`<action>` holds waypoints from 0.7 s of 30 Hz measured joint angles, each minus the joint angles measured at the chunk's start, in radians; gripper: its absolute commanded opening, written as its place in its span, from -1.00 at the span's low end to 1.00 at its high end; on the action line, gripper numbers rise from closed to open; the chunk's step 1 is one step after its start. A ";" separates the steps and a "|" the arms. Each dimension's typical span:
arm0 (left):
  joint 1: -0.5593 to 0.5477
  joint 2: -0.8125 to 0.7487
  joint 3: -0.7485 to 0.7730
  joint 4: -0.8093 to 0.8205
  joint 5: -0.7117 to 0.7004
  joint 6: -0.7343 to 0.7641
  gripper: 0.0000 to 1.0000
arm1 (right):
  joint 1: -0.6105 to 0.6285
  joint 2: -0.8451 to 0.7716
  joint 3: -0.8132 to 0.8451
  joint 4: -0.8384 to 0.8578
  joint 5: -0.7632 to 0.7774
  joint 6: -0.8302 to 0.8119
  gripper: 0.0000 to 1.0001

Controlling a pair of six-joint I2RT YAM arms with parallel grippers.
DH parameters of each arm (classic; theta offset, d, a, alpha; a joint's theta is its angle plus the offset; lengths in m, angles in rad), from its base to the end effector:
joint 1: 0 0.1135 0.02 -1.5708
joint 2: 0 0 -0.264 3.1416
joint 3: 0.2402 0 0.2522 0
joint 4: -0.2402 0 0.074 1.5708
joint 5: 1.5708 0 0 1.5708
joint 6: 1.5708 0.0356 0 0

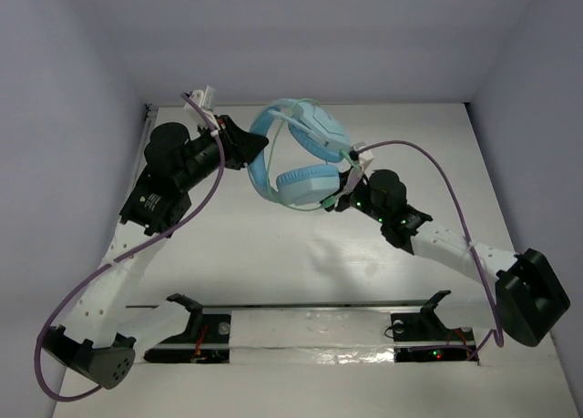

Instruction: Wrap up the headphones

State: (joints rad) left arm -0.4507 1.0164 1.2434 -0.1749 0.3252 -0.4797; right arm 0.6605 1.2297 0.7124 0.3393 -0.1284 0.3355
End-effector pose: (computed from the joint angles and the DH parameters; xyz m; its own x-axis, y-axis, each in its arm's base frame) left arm 0.1875 -0.1034 0.4572 -0.2815 -0.3496 -0.8936 0.6426 0.6229 -0.4461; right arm 0.2198 0.1765 0.2739 -0.3651 0.1298 -0.9219 -0.6225 0.7023 0.3455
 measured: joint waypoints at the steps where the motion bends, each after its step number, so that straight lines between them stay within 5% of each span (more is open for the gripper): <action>1: 0.009 0.006 0.007 0.003 0.000 -0.009 -1.00 | 0.000 0.022 -0.005 0.024 -0.027 0.008 0.05; 13: 0.015 0.078 0.115 -0.007 -0.002 -0.042 -1.00 | 0.000 0.239 0.042 0.178 -0.136 0.038 -0.14; 21: 0.016 0.084 0.207 -0.016 -0.141 -0.042 -1.00 | 0.002 0.331 0.005 0.305 -0.209 0.114 0.04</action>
State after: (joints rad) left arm -0.4343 1.1000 1.4502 -0.1905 0.1841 -0.5217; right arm 0.6624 1.5604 0.7177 0.6445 -0.3378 0.4500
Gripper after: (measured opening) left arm 0.113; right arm 0.506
